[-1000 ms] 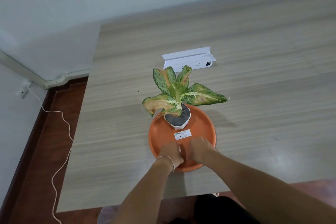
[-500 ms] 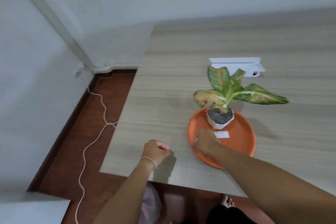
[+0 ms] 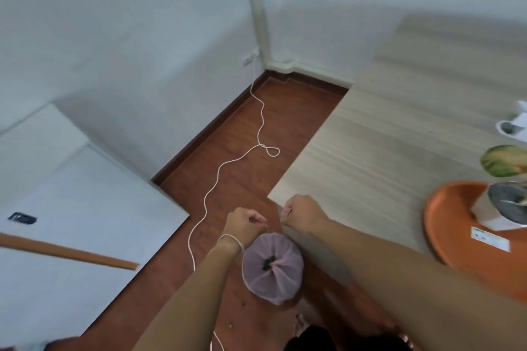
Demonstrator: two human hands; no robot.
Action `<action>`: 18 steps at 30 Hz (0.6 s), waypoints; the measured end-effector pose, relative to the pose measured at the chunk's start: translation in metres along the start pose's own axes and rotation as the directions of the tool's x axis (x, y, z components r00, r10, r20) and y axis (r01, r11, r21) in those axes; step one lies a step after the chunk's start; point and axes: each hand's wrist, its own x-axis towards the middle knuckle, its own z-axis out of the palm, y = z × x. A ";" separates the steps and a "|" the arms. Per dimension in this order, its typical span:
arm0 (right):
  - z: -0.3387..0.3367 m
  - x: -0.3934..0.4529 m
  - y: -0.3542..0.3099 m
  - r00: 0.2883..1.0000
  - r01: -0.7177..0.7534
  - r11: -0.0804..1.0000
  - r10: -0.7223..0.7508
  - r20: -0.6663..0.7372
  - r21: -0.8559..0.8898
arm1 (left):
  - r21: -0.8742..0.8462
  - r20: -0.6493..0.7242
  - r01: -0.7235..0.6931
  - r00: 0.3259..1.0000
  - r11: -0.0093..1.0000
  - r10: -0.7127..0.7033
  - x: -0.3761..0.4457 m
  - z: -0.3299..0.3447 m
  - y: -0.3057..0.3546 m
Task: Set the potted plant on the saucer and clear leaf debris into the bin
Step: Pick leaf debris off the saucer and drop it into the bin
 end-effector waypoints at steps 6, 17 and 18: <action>0.035 0.002 -0.021 0.996 0.067 0.995 -0.063 0.056 -0.073 | 0.001 -0.041 0.018 0.999 1.000 -0.018 -0.001 -0.017 -0.037; 0.013 -0.006 0.017 0.998 0.065 0.996 -0.066 0.021 0.053 | 0.106 0.025 -0.082 0.997 0.991 0.080 0.011 -0.001 -0.030; 0.008 -0.010 0.024 0.998 0.055 0.996 -0.056 0.013 0.072 | 0.114 0.030 -0.111 0.994 0.987 0.108 0.012 0.002 -0.023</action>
